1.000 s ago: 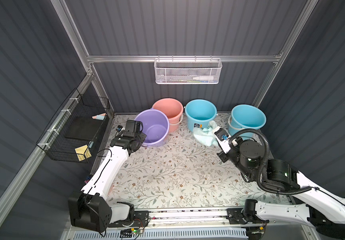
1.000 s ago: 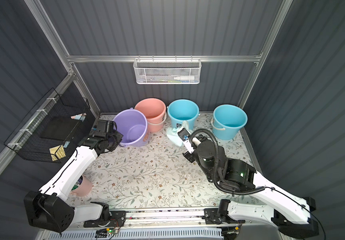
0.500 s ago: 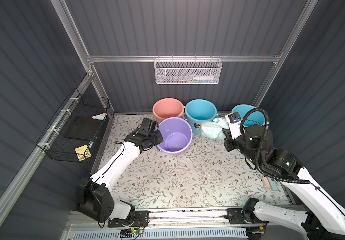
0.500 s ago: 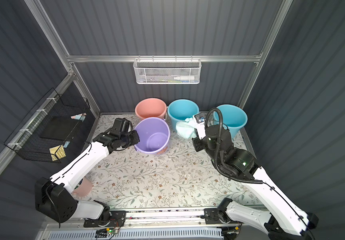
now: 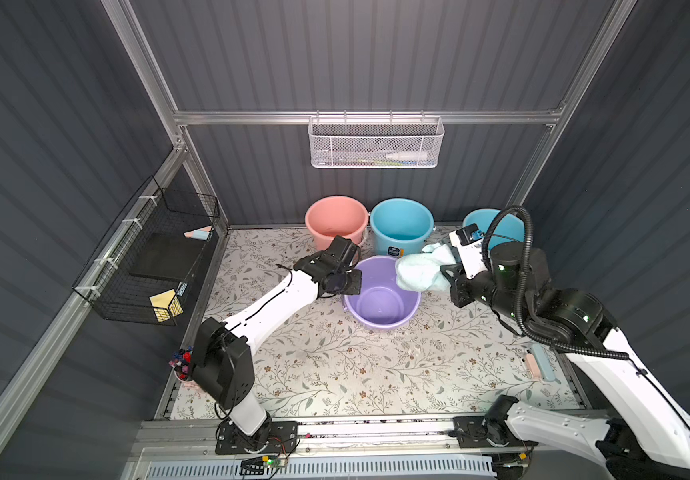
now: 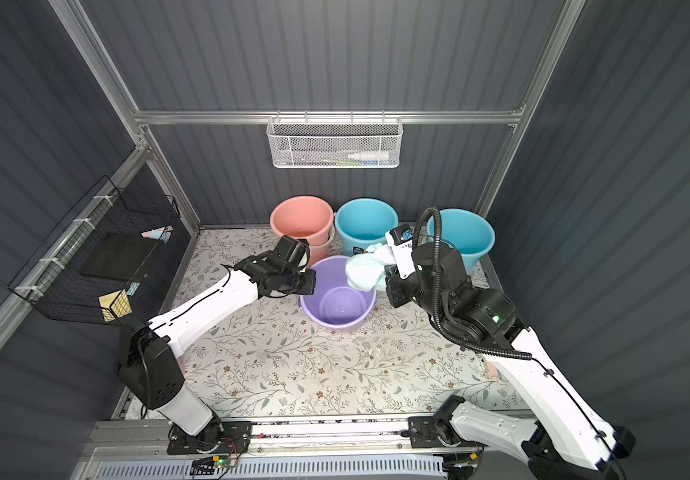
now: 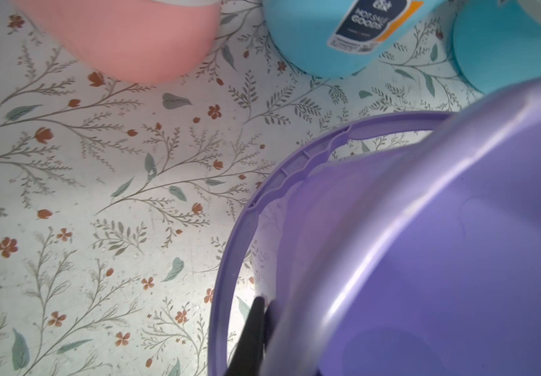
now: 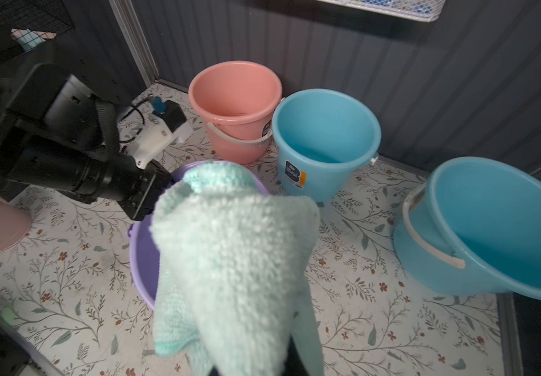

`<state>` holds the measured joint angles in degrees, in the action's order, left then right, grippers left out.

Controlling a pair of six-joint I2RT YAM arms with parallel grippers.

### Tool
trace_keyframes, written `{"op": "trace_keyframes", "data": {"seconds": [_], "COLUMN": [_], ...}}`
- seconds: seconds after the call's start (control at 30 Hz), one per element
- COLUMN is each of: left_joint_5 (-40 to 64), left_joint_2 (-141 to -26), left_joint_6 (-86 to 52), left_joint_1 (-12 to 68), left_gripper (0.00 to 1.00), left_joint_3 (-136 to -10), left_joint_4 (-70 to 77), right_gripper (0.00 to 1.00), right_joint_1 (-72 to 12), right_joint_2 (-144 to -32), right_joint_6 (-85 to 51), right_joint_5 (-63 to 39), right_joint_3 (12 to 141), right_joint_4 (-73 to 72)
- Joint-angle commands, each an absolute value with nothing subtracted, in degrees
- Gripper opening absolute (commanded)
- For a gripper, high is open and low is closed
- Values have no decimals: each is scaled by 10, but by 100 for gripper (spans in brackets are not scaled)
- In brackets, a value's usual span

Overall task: Wipe the inside of the bucket with a cloth
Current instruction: Wipe the dirt from the inside of the bucket.

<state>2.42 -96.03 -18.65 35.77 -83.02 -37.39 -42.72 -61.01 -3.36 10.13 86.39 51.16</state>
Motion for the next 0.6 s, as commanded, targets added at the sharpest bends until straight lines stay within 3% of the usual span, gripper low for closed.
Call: {"op": "trace_keyframes", "data": {"seconds": [0.0,0.23,0.57], "left_joint_5": [21,48,67], "left_joint_2": [-973,-987,-992], "left_joint_6": [-161,-161,-152], "left_joint_1": [367,378,379], "left_gripper": [0,0,20], "left_joint_3": [-866,-860,-866], "left_joint_4": [-380,-349,-358], "right_gripper": [0,0,0], "right_joint_1": [-422,-405,-383], "right_joint_2": [-637,-724,-820], "right_joint_6": [-71,-116,-143], "right_joint_5": [32,-14,-42], "right_joint_3": [886,882,848], "right_joint_4": [577,581,553]}}
